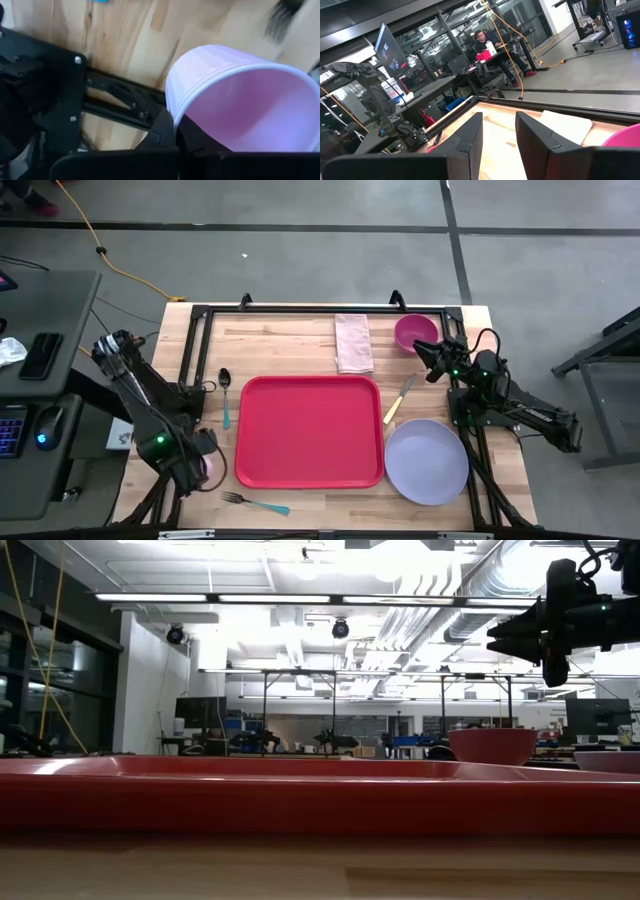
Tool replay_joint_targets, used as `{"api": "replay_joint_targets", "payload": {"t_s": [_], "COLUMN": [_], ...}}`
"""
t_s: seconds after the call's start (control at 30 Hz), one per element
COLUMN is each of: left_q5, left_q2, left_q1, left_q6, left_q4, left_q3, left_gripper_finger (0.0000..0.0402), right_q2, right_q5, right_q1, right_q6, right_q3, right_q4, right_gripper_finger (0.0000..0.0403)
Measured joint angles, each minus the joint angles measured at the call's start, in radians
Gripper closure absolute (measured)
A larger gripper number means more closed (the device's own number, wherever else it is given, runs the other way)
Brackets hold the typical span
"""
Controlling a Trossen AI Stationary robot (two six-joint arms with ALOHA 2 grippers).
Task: Set up tray
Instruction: Put the purple mug on the top left of the red serving tray
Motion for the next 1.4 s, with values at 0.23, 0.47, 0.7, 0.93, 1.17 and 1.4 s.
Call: {"api": "replay_joint_targets", "payload": {"t_s": [0.23, 0.47, 0.7, 0.93, 1.17, 1.4], "left_q5": [-0.105, -0.175, -0.221, -0.231, -0.231, -0.200], "left_q2": [-0.001, -0.001, -0.001, 0.005, 0.027, 0.070], "left_q1": [0.150, 0.377, 0.616, 0.831, 1.022, 1.178], "left_q6": [0.072, 0.338, 0.624, 0.930, 1.222, 1.471], "left_q4": [-0.076, -0.064, -0.033, 0.039, 0.091, 0.151], "left_q3": [0.108, 0.130, 0.130, 0.130, 0.130, 0.130], "left_gripper_finger": [0.0387, 0.0387, 0.0387, 0.0387, 0.0387, 0.0387], "right_q2": [0.000, 0.000, 0.000, 0.000, 0.000, 0.000], "right_q5": [0.000, -0.002, -0.006, -0.006, -0.005, -0.004], "right_q1": [0.000, 0.000, 0.000, 0.000, 0.000, 0.000], "right_q6": [0.000, 0.023, 0.023, 0.023, 0.023, 0.023], "right_q3": [0.000, 0.000, 0.000, 0.000, 0.000, 0.000], "right_q4": [0.001, 0.001, 0.001, 0.000, -0.006, -0.042], "right_gripper_finger": [0.0308, 0.0308, 0.0308, 0.0308, 0.0308, 0.0308]}}
